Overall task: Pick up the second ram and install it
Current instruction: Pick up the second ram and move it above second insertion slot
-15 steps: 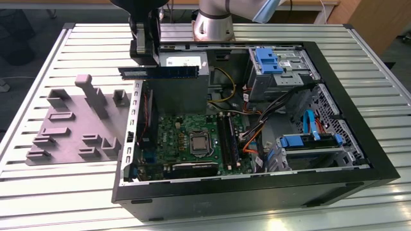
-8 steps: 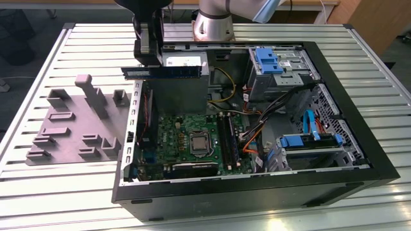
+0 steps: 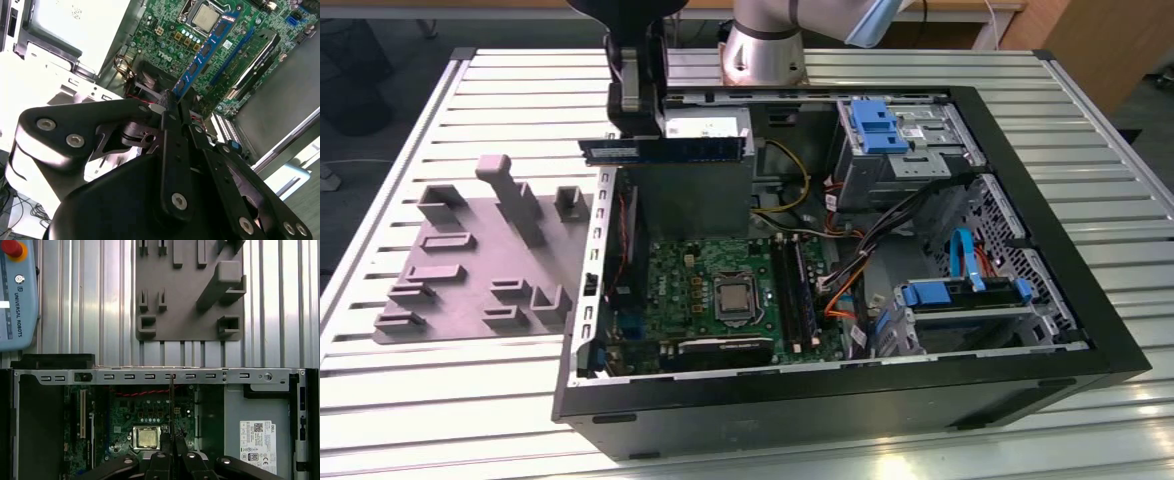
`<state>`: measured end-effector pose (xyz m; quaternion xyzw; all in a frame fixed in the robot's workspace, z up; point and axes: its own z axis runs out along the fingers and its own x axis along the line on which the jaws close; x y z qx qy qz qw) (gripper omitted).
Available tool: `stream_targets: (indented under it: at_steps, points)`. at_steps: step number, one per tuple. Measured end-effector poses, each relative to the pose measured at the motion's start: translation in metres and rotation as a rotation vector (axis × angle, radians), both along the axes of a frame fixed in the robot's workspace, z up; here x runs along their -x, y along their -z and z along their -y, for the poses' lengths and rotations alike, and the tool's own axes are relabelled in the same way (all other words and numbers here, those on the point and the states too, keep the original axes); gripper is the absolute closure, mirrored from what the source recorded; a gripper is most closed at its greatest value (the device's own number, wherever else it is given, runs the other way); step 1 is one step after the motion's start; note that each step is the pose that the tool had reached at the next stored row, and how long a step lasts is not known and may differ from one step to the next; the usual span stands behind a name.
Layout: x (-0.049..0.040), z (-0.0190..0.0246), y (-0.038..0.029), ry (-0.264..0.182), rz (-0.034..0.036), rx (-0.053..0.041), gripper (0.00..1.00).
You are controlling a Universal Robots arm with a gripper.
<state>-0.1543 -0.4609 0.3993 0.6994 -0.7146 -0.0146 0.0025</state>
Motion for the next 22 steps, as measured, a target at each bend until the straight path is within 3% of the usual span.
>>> stream_targets:
  at_steps: [22]
  points:
    - [-0.0121,0.0,0.0,0.0,0.0001,-0.0001,0.86]
